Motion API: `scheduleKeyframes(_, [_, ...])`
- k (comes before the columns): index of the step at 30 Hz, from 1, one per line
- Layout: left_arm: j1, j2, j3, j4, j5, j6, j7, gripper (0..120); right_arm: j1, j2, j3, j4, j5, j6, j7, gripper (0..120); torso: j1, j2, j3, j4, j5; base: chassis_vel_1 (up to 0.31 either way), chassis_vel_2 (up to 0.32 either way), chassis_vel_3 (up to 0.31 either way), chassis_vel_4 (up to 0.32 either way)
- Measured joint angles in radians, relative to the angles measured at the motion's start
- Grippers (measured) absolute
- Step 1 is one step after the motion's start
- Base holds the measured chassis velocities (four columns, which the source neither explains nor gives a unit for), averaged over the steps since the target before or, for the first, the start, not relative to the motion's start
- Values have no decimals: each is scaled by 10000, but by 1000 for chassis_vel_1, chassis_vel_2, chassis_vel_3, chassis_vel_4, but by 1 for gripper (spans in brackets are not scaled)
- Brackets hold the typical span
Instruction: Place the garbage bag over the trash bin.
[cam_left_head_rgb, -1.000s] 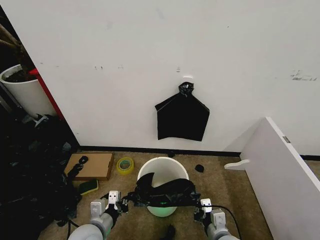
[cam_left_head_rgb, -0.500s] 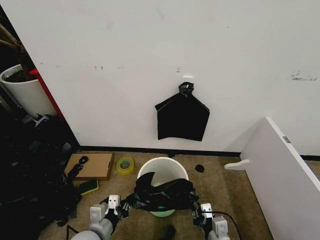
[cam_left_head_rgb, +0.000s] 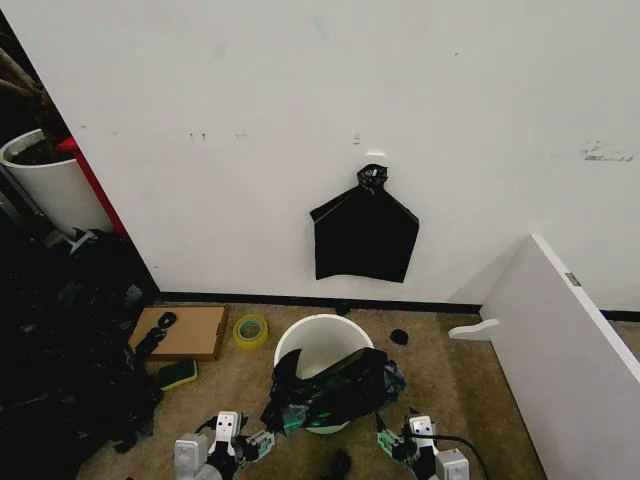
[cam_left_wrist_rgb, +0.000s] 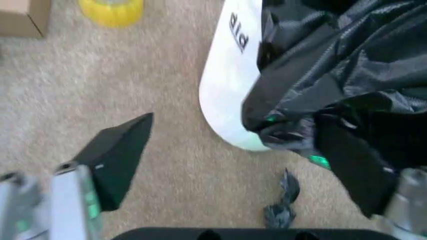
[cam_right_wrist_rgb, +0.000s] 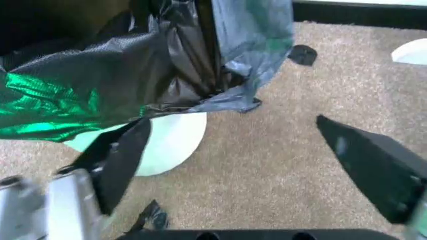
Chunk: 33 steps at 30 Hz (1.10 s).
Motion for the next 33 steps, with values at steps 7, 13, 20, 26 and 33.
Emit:
scheduleKeyframes(7, [1019, 179, -984, -611, 571, 11, 389, 100, -315, 25, 233, 162, -13, 242, -32, 100, 0, 0, 1, 0, 0, 0, 0, 0, 0])
scheduleKeyframes(13, [1622, 179, -1769, -637, 802, -563, 468, 100, -459, 120, 250, 273, -331, 457, -64, 100, 0, 0, 1, 0, 0, 0, 0, 0, 0])
scheduleKeyframes(20, [1558, 49, -2534, -310, 966, -1195, 443, 100, -453, 220, 260, 321, -606, 577, -84, 100, 0, 0, 1, -1, -1, 0, 0, 0, 0])
scheduleKeyframes(26, [1565, 9, -2088, -220, 1738, -1180, 559, 100, -418, 271, 169, 405, -998, 611, -103, 100, 0, 0, 1, 0, 0, 0, 0, 0, 0])
scheduleKeyframes(33, [1625, 62, -1648, -13, 2303, -1318, 1160, 100, -778, 106, 335, 689, -1667, 1301, -711, 100, 0, 0, 0, 0, -1, 0, 0, 0, 0])
